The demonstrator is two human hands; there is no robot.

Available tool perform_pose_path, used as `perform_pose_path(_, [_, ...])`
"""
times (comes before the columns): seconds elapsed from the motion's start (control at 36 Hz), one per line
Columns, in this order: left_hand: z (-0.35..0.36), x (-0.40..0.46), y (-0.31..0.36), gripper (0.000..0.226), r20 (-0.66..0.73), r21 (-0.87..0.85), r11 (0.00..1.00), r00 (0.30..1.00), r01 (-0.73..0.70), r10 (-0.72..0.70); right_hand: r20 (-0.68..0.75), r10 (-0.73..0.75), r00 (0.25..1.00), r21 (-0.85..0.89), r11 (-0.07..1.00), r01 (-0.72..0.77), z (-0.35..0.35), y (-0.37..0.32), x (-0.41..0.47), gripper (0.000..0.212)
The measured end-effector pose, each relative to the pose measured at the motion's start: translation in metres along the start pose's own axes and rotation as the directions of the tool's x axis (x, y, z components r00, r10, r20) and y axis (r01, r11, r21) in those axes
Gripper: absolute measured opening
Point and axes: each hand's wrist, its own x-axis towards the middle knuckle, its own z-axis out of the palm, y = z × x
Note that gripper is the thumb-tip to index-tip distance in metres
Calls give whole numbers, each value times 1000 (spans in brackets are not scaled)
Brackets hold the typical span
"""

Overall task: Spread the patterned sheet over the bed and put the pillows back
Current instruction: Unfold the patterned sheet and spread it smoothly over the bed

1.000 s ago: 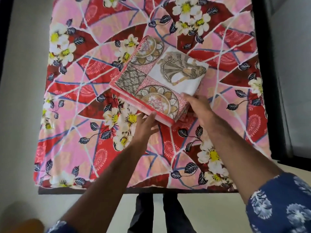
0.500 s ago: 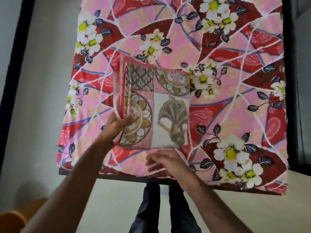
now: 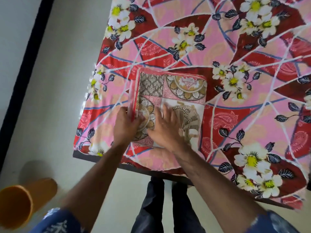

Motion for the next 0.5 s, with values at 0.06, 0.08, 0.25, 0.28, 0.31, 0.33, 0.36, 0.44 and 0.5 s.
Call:
perform_pose_path(0.06, [-2,-5,-6,42,-5,10,1000,1000,29,-29,138,44,989,9,999,-46,5,-9,7,96])
perform_pose_path(0.08, [-4,-7,-9,39,-4,7,998,998,57,-57,170,46,984,8,999,-49,7,-11,9,100])
perform_pose_path(0.25, [-20,-23,-34,22,72,-167,979,991,120,-109,228,-51,972,2,999,52,23,11,10,132])
perform_pose_path(0.28, [-22,-24,-38,25,103,-167,979,989,120,-104,232,-69,970,-8,997,73,25,14,9,138])
perform_pose_path(0.31, [-23,-25,-40,28,135,-168,979,986,117,-95,234,-80,969,-22,996,88,26,16,8,144])
perform_pose_path(0.33, [-25,-26,-40,31,165,-180,977,983,113,-83,227,-88,970,-40,994,99,28,18,8,150])
perform_pose_path(0.36, [-26,-28,-39,33,191,-198,974,979,109,-70,211,-91,973,-60,993,106,31,19,8,154])
perform_pose_path(0.44, [-29,-30,-32,31,235,-252,960,970,123,-63,130,-93,987,-125,986,110,41,21,7,153])
perform_pose_path(0.5, [-30,-30,-28,33,232,-295,947,971,127,-58,50,-111,993,-163,980,118,47,22,3,145])
